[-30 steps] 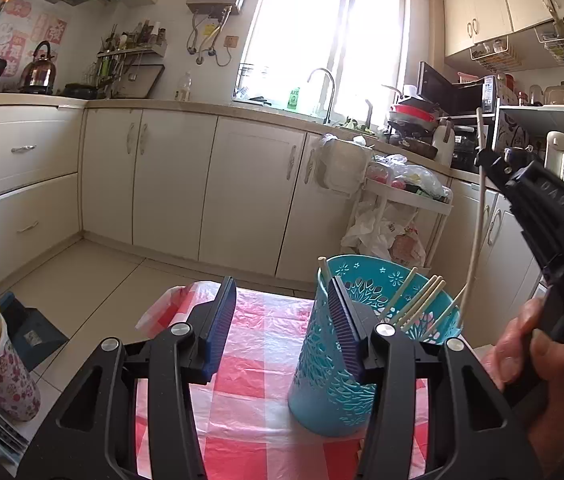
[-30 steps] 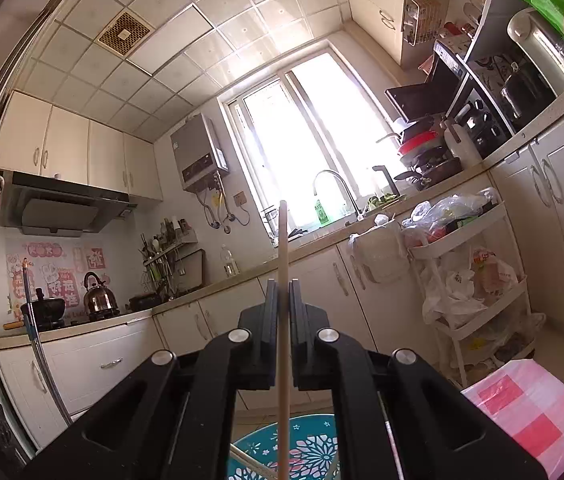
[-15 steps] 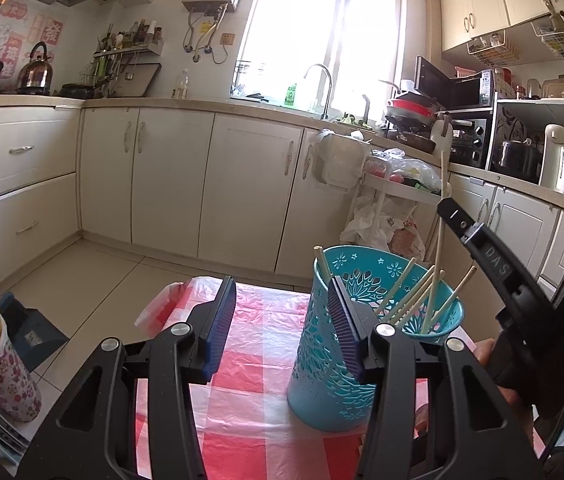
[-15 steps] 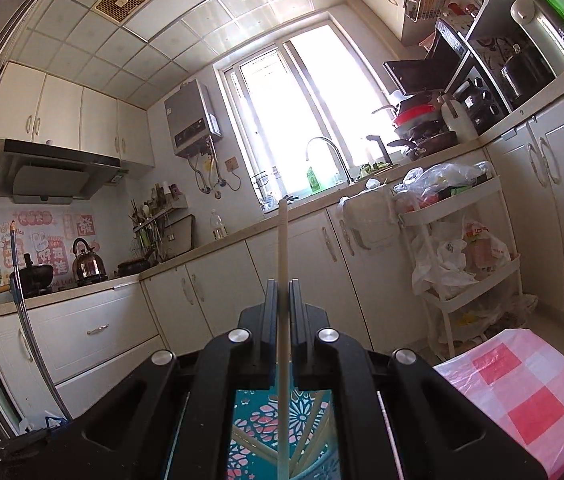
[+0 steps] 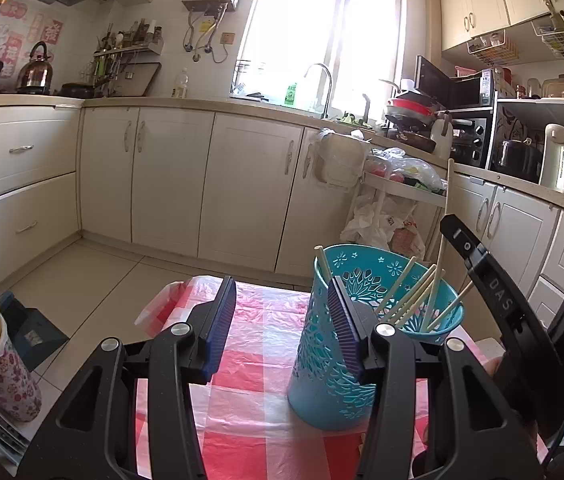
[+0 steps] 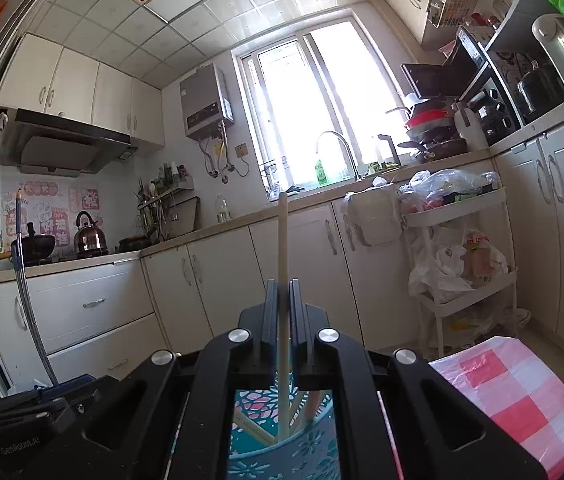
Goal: Organize utensils
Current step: 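Open the right gripper to drop the stick into the cup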
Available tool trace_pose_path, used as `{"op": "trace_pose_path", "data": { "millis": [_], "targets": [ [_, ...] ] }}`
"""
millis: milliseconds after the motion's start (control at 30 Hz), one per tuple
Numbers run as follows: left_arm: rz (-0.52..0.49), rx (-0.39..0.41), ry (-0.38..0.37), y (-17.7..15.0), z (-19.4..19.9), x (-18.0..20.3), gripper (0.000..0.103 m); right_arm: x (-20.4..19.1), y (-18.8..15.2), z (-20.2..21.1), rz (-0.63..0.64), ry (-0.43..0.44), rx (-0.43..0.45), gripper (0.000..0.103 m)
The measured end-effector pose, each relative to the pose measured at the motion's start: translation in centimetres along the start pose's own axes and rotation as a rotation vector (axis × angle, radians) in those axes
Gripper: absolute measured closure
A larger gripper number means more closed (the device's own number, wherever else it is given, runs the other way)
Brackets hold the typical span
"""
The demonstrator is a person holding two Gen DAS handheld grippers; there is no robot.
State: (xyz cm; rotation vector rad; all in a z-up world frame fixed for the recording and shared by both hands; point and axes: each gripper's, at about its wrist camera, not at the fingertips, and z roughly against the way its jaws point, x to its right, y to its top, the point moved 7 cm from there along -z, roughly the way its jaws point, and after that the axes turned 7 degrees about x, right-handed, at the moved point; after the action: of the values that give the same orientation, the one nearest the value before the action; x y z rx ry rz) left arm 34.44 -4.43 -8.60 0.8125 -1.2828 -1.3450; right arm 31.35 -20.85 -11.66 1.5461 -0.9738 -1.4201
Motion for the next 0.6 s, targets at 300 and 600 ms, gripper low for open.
{"op": "trace_pose_path", "data": {
  "millis": [300,600],
  "targets": [
    [0.007,-0.007,0.009,-0.1,0.1,-0.4,0.058,-0.4,-1.4,1.2,0.061,0.023,-0.061,0.096],
    [0.009,-0.008,0.011,-0.2,0.1,-0.5,0.057,0.0,-2.2,1.8,0.073,0.021,-0.106,0.09]
  ]
}}
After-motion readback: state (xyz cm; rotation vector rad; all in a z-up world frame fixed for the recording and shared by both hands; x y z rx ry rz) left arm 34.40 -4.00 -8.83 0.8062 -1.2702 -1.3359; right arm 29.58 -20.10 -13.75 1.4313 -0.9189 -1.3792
